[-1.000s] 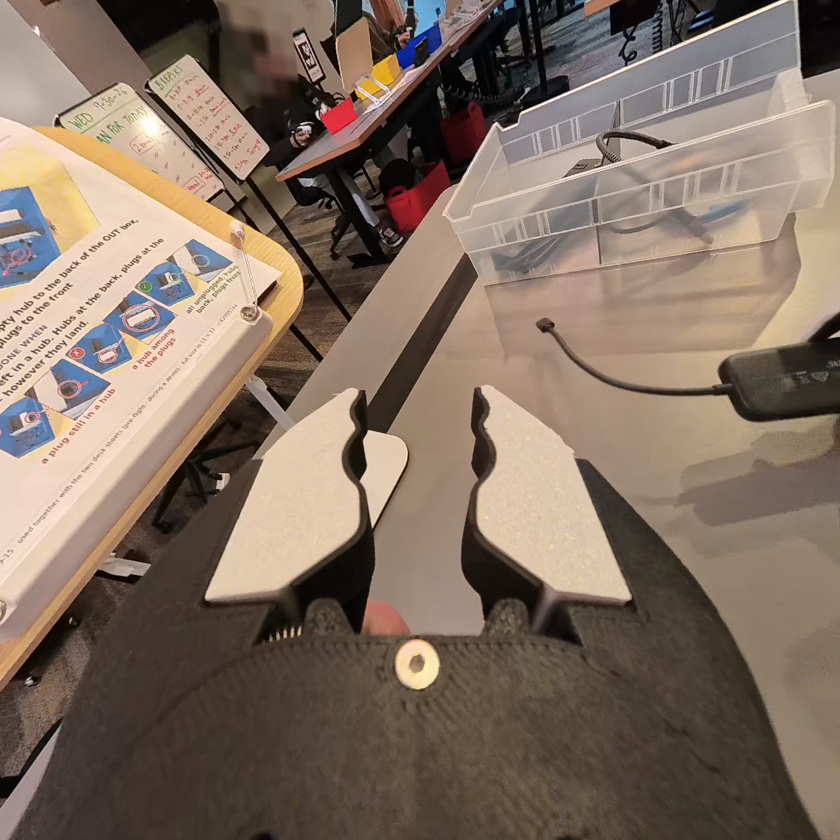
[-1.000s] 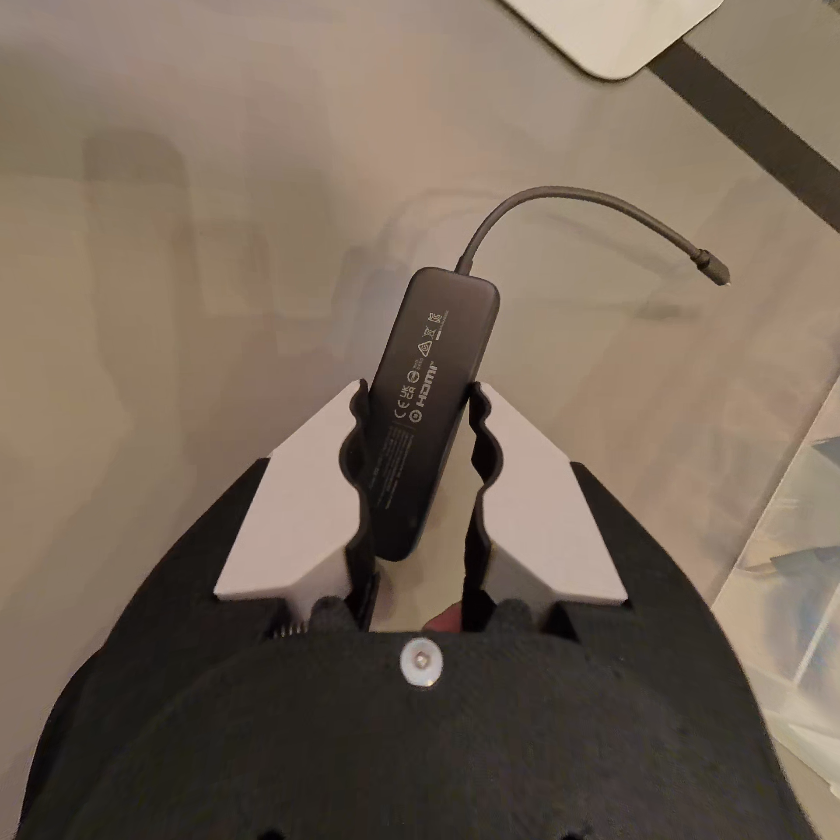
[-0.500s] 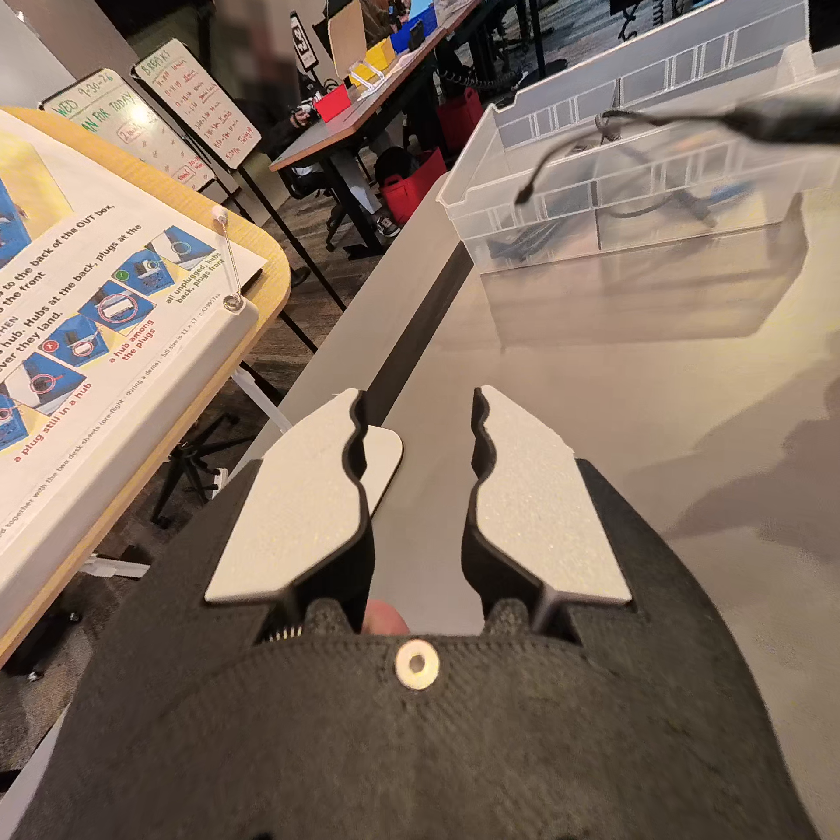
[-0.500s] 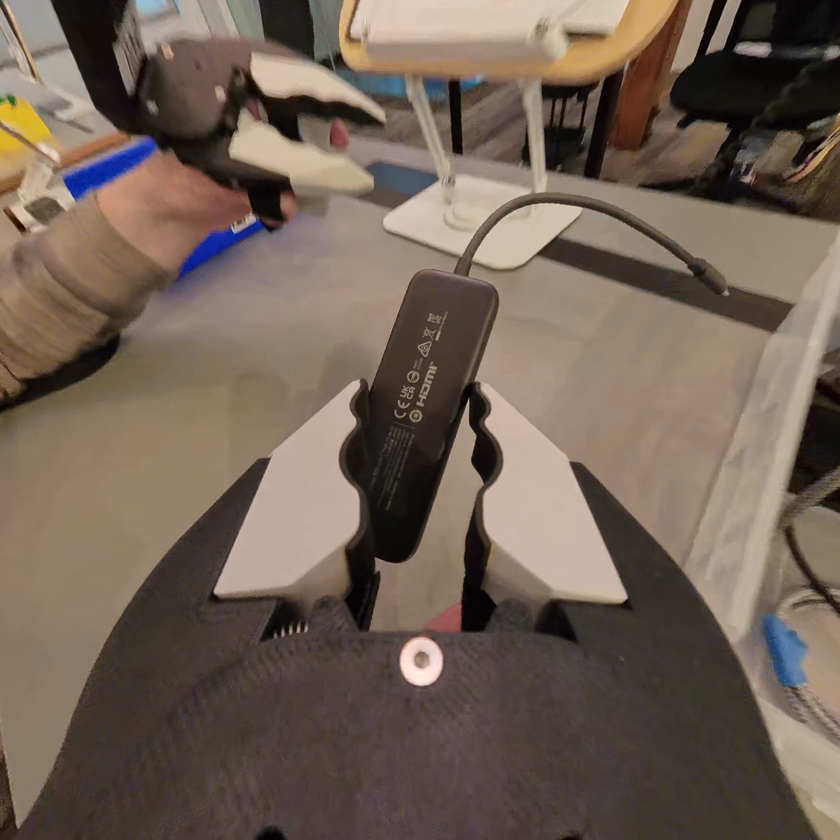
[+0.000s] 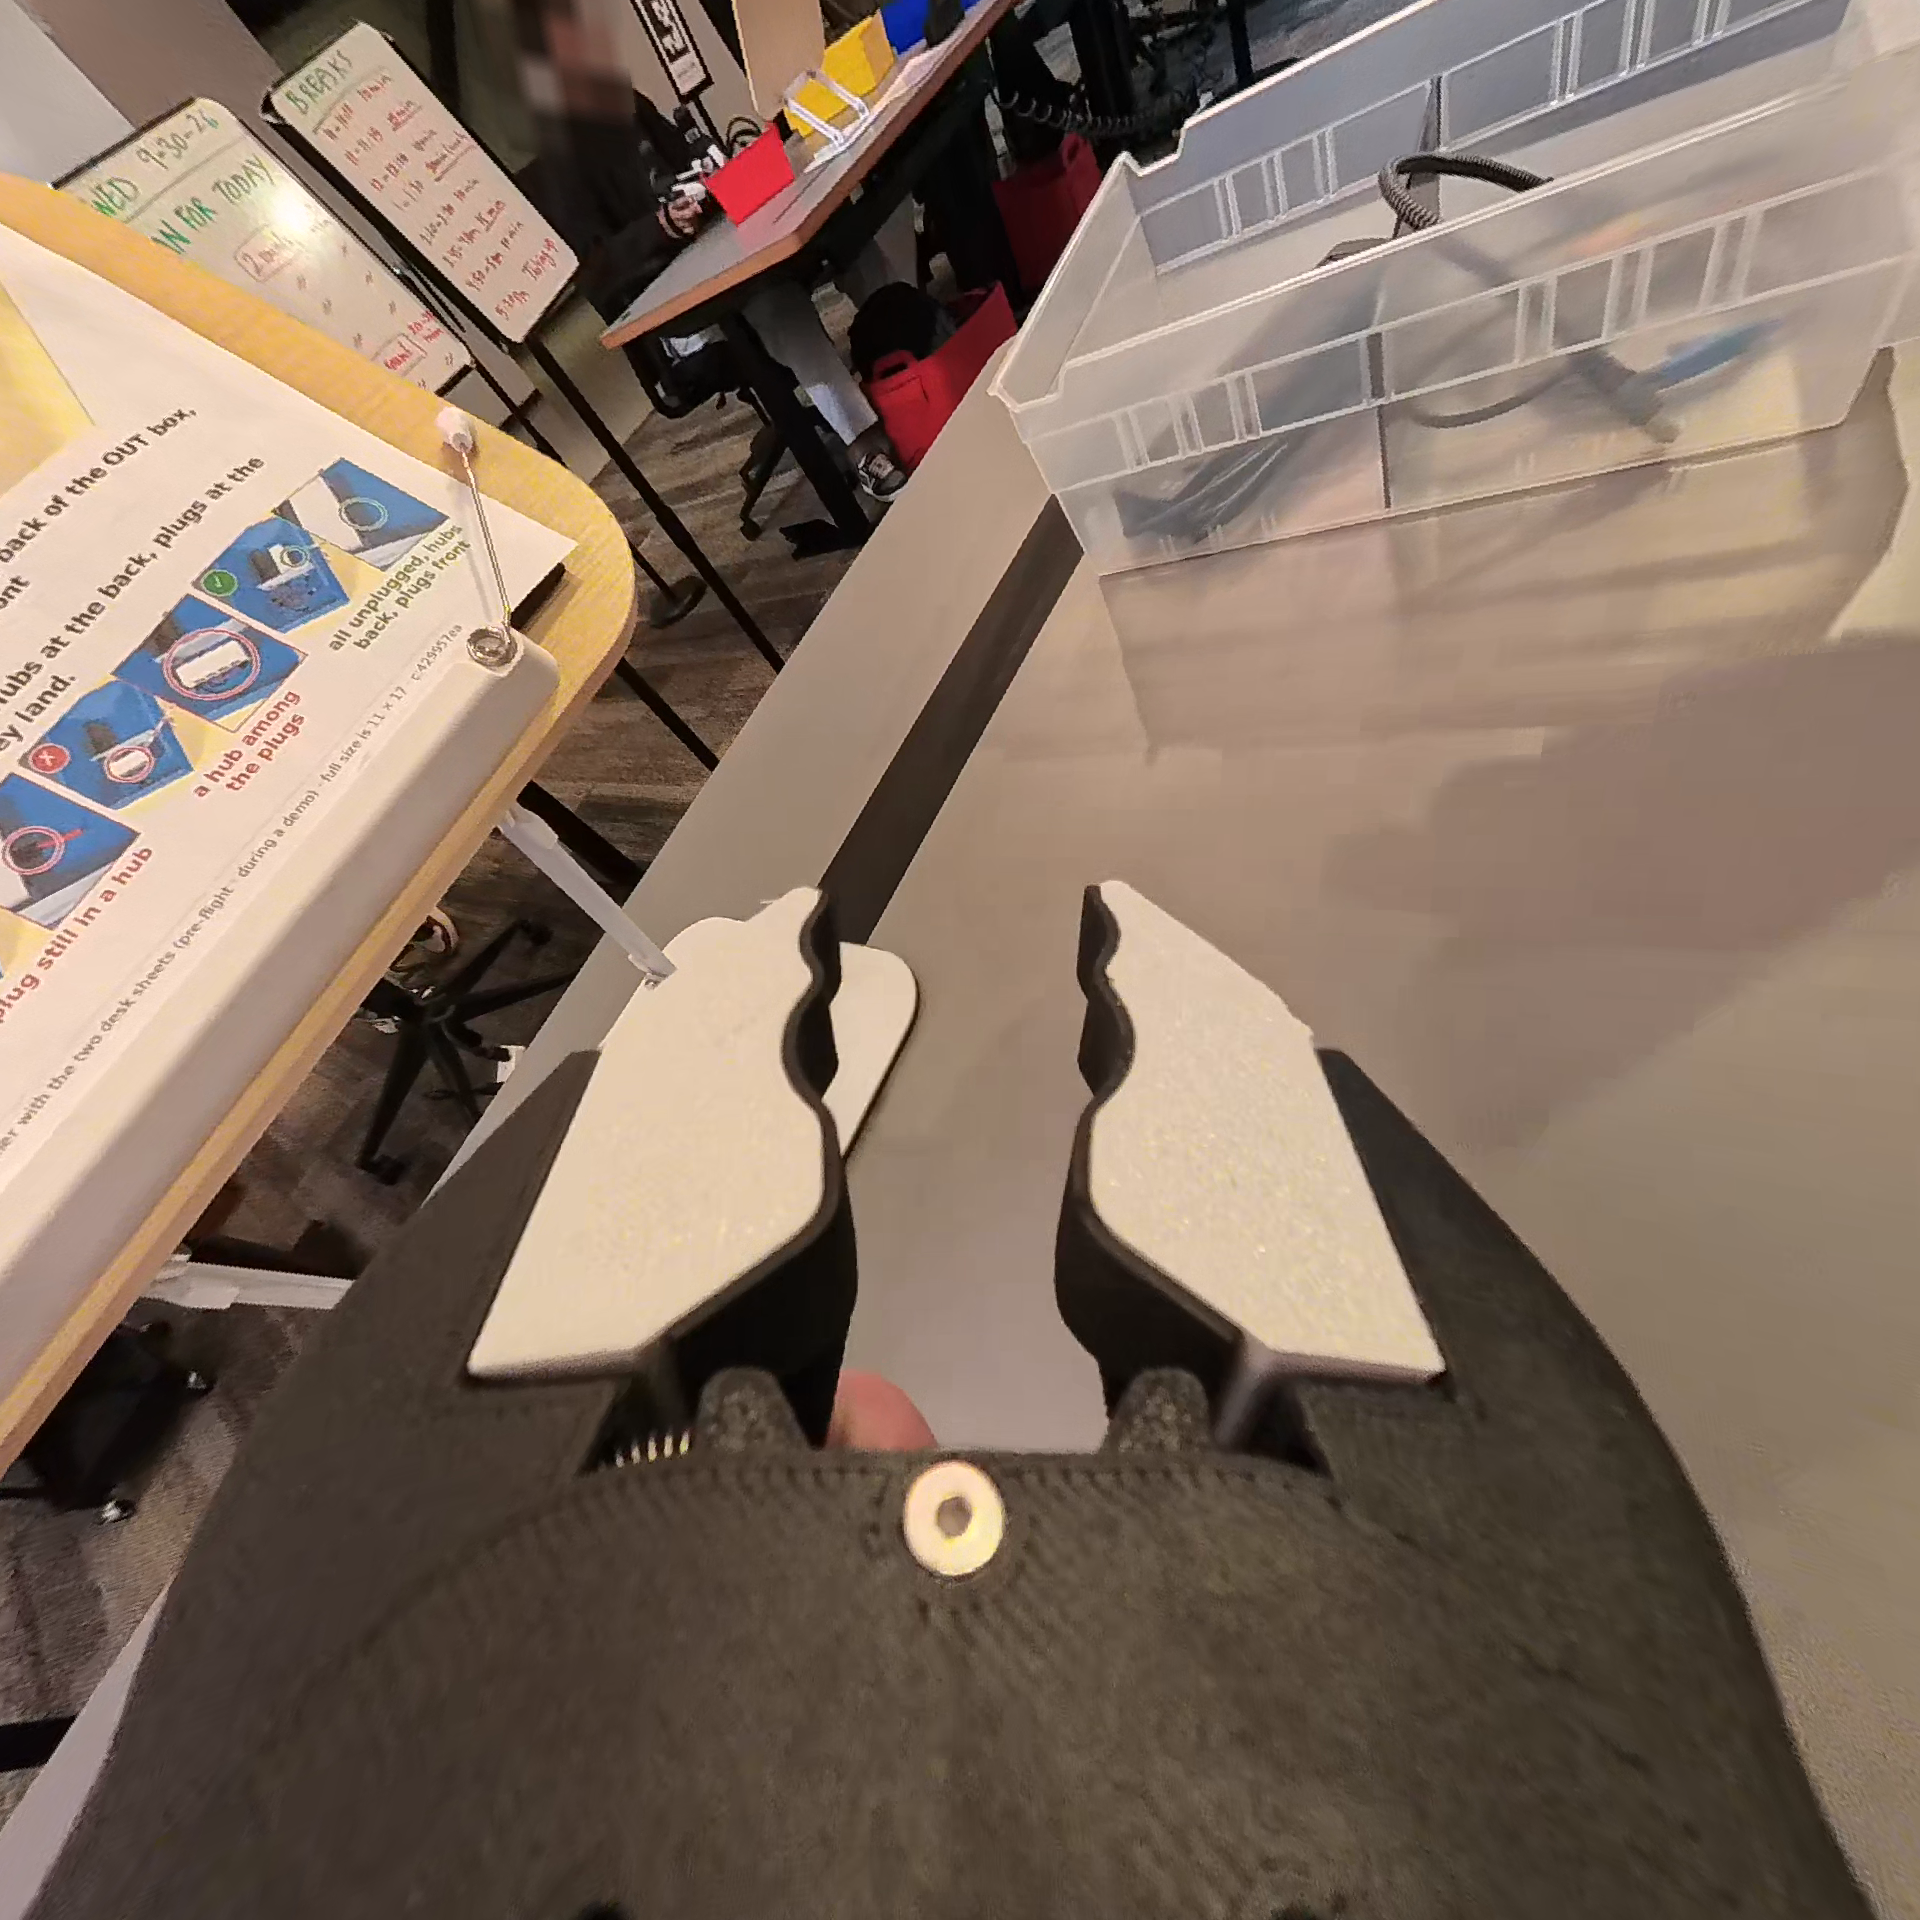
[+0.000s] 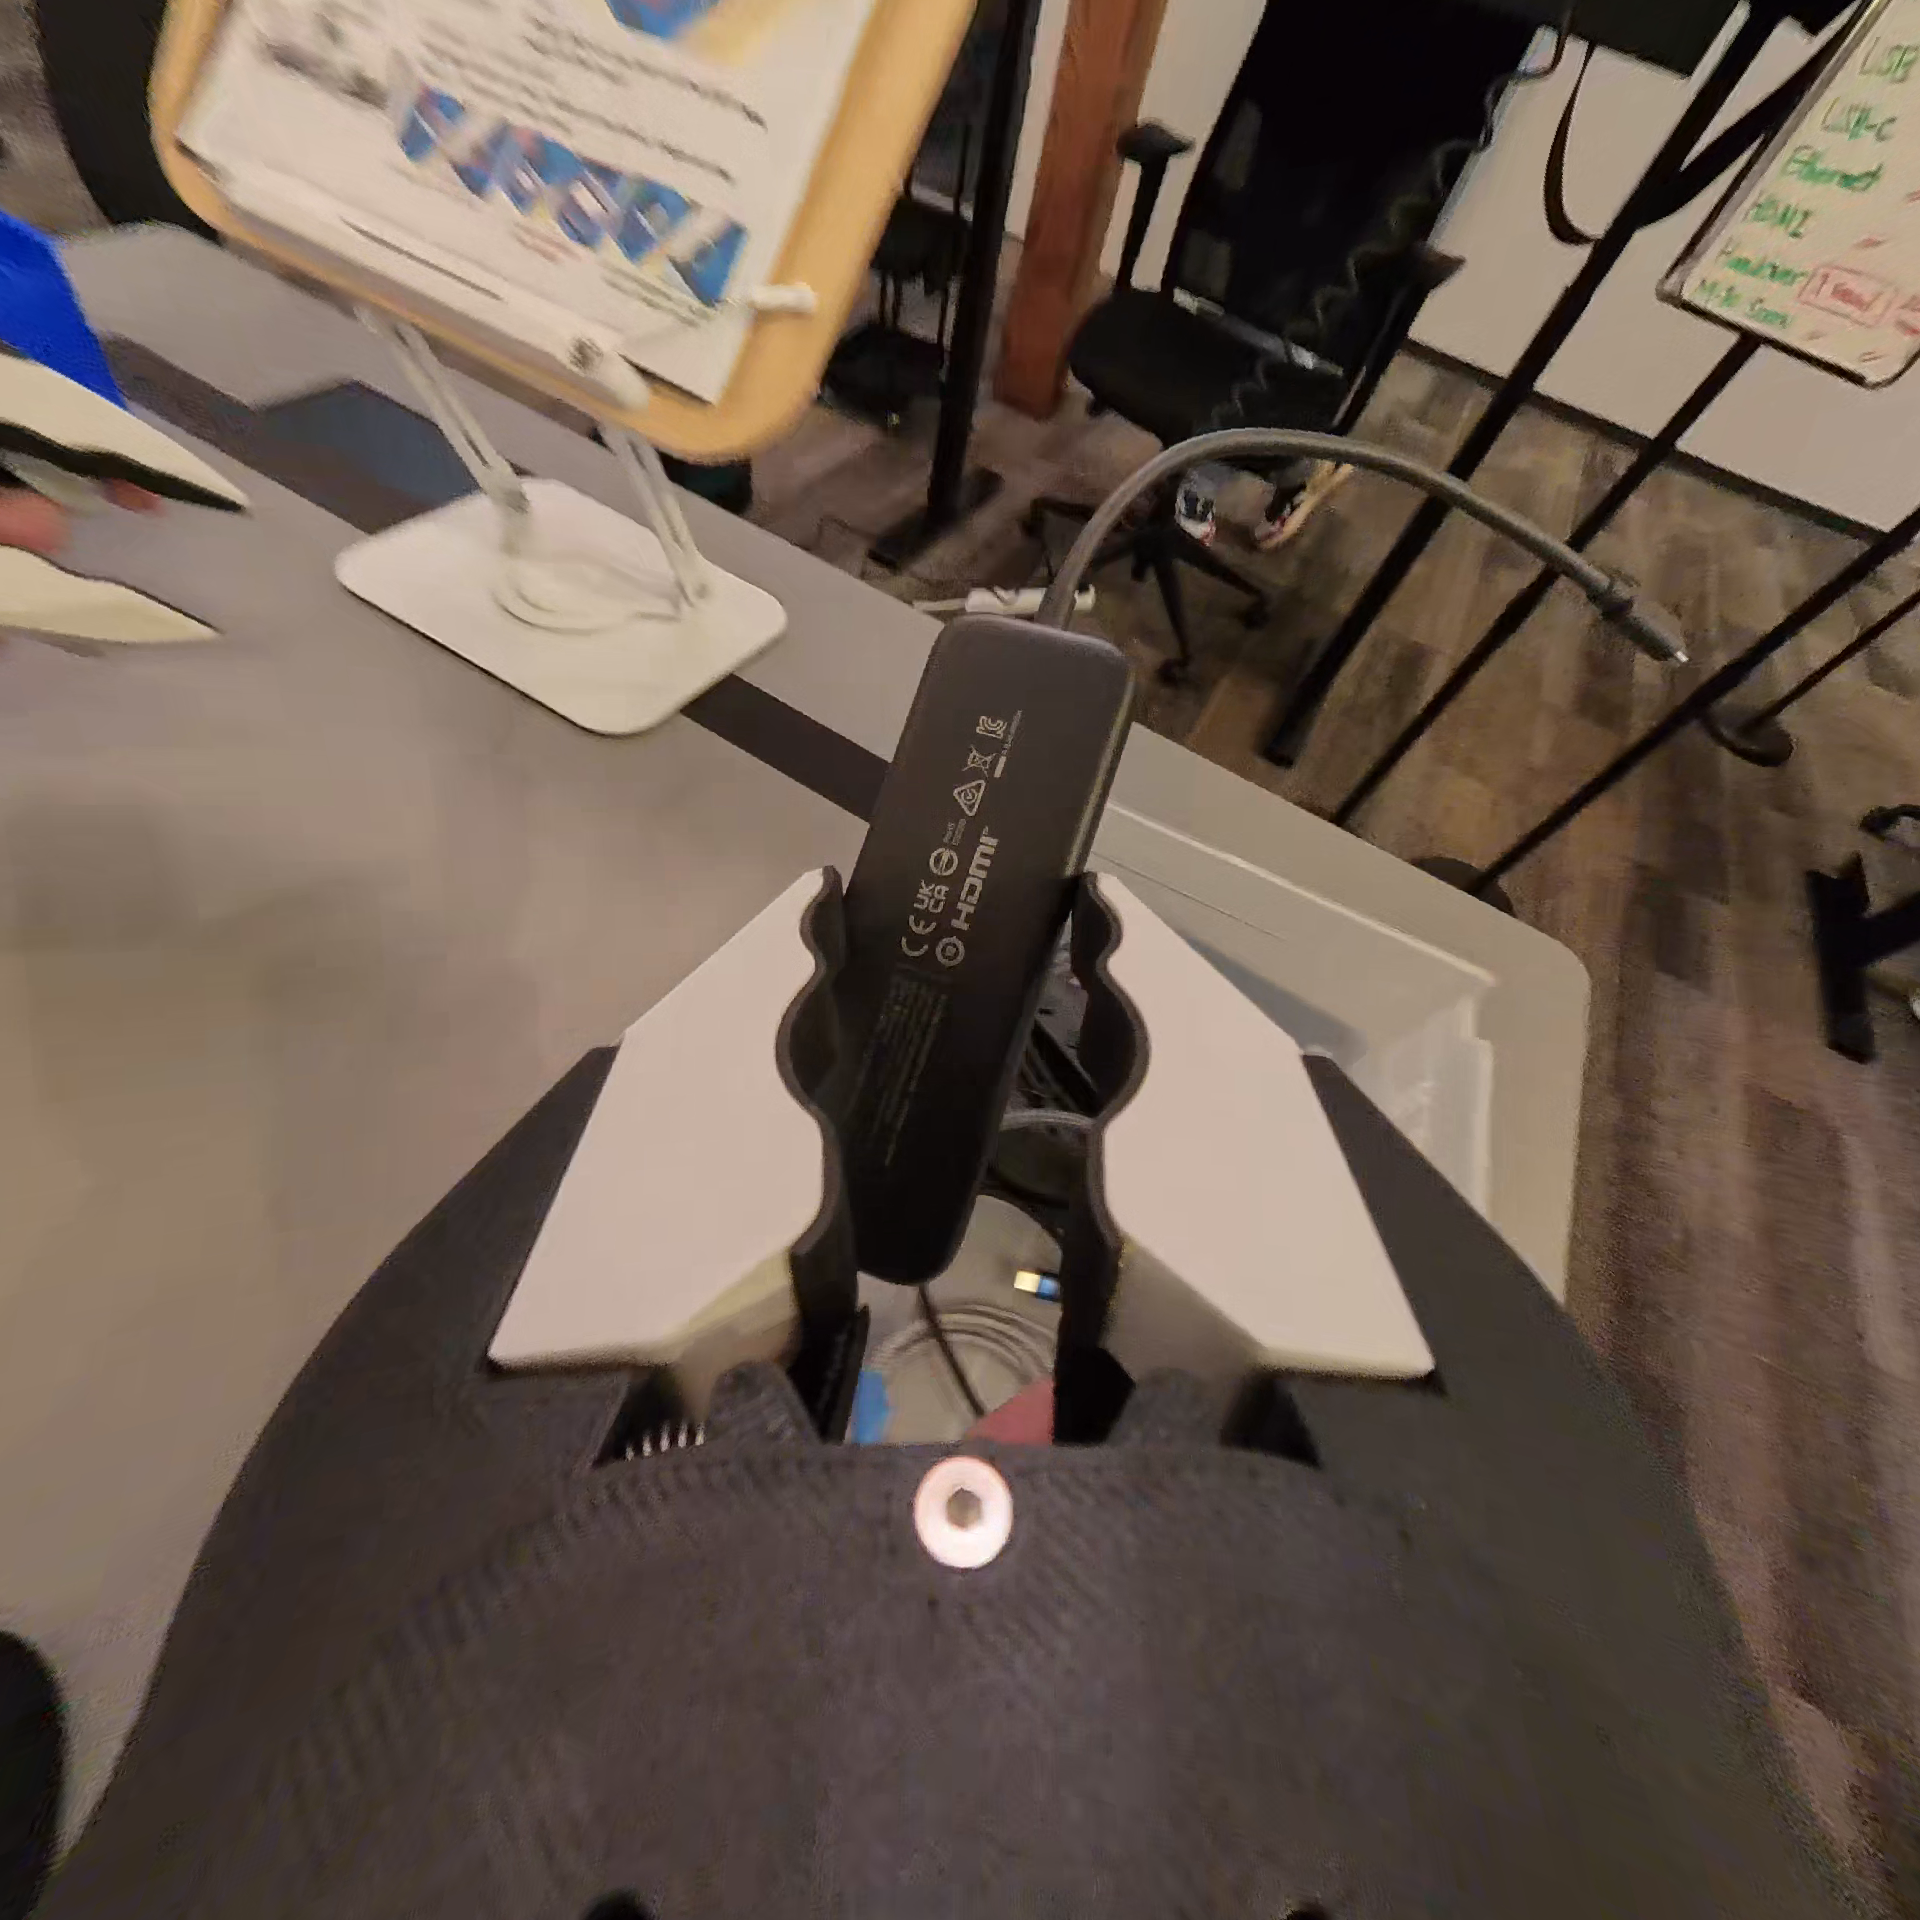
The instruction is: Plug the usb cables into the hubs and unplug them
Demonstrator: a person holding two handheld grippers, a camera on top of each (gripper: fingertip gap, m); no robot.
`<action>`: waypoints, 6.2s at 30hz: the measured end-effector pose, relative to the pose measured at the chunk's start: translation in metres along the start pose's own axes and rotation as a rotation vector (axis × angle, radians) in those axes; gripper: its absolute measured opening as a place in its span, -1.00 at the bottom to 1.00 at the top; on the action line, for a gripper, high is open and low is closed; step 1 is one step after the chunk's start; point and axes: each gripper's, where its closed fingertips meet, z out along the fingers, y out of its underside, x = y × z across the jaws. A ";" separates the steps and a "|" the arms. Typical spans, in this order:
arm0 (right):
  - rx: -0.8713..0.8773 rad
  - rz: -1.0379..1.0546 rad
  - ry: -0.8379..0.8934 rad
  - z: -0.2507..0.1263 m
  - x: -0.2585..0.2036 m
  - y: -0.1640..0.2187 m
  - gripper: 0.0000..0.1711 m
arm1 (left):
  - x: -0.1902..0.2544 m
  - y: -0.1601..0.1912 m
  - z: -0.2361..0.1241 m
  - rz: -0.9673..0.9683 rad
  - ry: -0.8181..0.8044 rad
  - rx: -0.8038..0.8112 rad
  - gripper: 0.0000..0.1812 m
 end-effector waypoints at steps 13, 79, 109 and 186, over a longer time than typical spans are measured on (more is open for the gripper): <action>-0.300 -0.088 0.032 0.103 0.076 0.070 -0.51 | 0.002 0.010 0.006 0.017 0.003 -0.029 -0.51; -0.479 -0.421 0.317 -0.024 0.071 0.060 -0.17 | -0.043 -0.032 -0.046 0.175 -0.174 -0.047 -0.42; -0.398 0.285 0.282 -0.057 0.136 0.241 0.07 | -0.144 0.343 -0.440 -0.724 -0.707 -0.567 -0.01; -0.363 0.015 -0.076 0.028 -0.162 0.151 -0.95 | -0.128 0.233 -0.424 -0.508 -0.604 -0.178 -0.93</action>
